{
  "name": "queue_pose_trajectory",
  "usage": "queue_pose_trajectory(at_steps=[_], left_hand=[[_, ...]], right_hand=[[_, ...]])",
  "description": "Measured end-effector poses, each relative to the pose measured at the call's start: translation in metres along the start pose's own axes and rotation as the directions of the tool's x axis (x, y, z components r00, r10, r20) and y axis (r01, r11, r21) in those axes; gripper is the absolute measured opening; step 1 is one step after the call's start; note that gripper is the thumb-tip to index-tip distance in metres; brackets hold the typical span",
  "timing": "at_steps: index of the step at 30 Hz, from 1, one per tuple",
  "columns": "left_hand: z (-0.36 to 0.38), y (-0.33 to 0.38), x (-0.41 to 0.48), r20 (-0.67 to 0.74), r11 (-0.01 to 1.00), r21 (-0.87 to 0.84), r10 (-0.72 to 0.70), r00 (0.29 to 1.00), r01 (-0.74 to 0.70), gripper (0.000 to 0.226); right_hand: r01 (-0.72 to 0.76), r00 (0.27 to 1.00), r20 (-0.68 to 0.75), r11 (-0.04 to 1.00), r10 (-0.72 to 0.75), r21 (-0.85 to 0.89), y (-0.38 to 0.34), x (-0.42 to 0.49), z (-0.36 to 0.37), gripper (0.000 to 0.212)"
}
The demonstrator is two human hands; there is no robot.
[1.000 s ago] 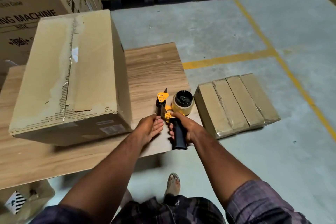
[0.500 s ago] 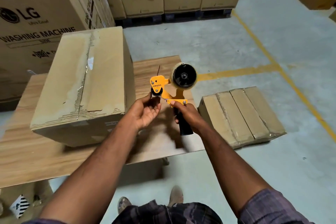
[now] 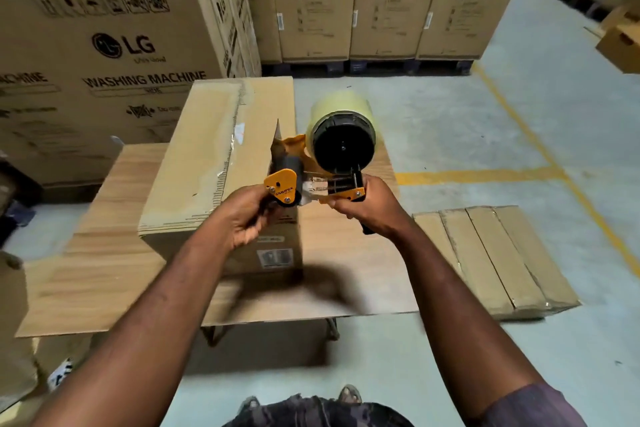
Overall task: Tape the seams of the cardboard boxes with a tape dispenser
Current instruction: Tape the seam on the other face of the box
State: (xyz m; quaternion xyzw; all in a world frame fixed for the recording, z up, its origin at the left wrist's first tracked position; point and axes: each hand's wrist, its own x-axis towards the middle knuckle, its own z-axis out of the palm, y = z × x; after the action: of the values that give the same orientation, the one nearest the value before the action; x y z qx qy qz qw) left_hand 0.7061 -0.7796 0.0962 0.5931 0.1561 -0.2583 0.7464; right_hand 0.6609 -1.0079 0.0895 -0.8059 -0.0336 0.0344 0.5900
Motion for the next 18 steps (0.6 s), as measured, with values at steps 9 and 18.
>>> queue_pose_trajectory(at_steps=[9,18], left_hand=[[-0.117,0.017,-0.020,-0.137,0.893,0.429,0.211,0.968,-0.134,0.033],[-0.215,0.029,-0.030,-0.206,0.881,0.439,0.291,0.934,-0.177,0.013]], right_hand=[[0.080,0.994,0.089,0.948,-0.055,-0.307,-0.037,0.027,0.064,0.031],[0.131,0.983,0.180,0.837,-0.040,-0.532,-0.065,0.064,0.127,0.046]])
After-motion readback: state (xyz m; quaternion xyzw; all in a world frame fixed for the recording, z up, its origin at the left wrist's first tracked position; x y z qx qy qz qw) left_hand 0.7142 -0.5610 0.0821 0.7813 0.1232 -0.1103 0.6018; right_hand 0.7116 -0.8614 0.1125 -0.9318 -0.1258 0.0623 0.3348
